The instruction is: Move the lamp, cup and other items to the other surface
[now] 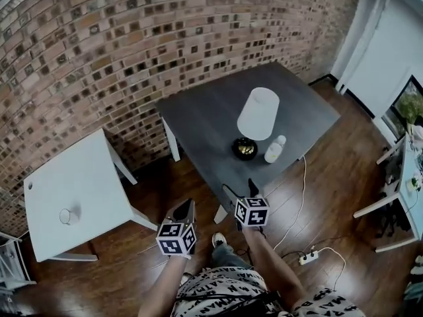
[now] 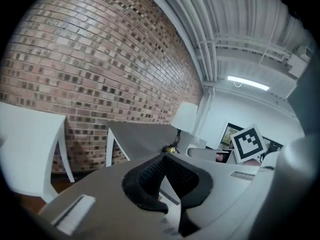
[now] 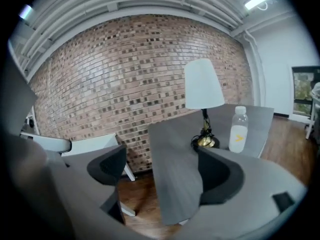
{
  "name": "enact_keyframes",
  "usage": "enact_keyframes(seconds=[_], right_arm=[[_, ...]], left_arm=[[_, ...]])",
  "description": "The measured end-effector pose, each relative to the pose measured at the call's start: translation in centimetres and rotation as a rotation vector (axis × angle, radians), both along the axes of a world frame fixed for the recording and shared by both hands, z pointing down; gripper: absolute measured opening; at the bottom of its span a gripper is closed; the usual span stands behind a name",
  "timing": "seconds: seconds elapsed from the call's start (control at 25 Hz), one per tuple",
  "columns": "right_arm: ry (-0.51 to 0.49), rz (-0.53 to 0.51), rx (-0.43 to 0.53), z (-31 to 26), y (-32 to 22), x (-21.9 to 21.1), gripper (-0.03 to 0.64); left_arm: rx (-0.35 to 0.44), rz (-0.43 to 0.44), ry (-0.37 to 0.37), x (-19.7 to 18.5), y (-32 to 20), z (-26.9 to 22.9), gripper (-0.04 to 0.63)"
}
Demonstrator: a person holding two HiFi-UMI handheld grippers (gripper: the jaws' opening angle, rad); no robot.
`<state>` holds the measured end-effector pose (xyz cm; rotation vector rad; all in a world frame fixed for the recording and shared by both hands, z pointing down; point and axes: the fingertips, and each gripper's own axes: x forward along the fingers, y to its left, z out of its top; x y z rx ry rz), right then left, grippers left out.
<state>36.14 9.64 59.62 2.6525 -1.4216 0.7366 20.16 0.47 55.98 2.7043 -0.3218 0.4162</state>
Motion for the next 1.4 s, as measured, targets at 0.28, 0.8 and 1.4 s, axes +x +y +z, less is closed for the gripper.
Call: enact_keyframes(seconds=[0.28,0.8,1.4], right_arm=[[0.035,0.118,0.007,1.3,-0.4,10.4,0.434],[0.089,0.188,0.027,5.4,-5.4,24.4,0.402],[0.245,0.108,0.074,5.6,-9.2,27.3,0.328]], left_arm=[[0.053,0.124,-0.033,8.8,2.1,0.8,0.002],[0.041,0.180,-0.044,18.9,0.9,4.4,0.002],[0.018,0.224,-0.112,26.1,-0.5,8.0,0.002]])
